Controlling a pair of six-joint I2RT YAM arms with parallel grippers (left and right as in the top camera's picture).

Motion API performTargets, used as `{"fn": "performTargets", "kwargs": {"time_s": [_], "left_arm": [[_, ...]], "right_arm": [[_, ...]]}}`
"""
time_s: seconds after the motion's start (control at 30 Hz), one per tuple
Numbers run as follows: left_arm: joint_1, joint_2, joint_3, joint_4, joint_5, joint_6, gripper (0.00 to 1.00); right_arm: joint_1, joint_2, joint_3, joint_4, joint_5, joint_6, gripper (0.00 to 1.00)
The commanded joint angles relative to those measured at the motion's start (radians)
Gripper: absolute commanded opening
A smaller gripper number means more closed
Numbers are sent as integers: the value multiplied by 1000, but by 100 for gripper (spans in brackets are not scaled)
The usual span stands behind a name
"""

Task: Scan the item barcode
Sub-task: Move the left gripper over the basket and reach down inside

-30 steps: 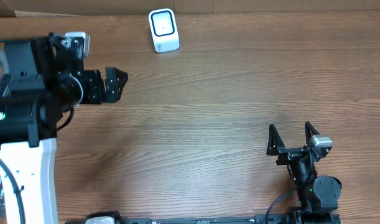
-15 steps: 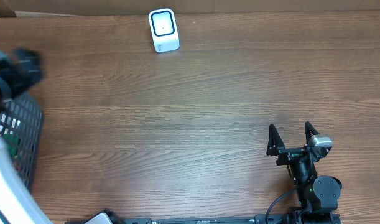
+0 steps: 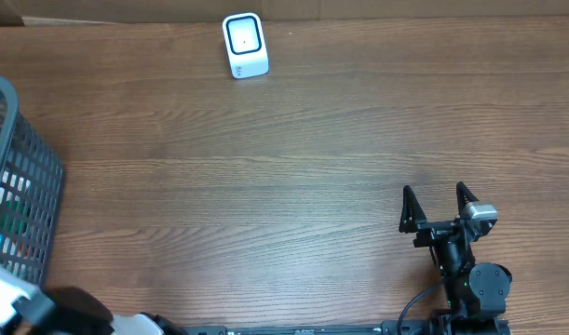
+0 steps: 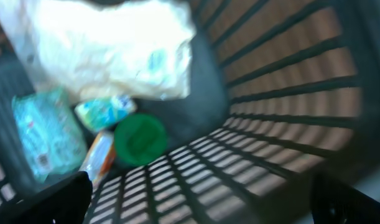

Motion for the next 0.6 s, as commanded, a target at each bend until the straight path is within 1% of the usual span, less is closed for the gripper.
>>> {"fn": "performTargets", "kwargs": {"time_s": [0.0, 0.2, 0.27, 0.4, 0.57], "left_arm": [[10, 64, 16, -24, -82, 0, 100], [31, 167, 16, -64, -82, 37, 100], [32, 198, 15, -75, -87, 58, 98], [32, 249, 14, -85, -155, 47, 98], [29, 286, -12, -65, -144, 47, 98]], "right_arm": [[4, -11, -12, 5, 9, -1, 100], [4, -11, -12, 5, 8, -1, 100], [4, -11, -12, 5, 9, -1, 100], [4, -11, -12, 5, 8, -1, 100], [4, -11, -12, 5, 8, -1, 100]]}}
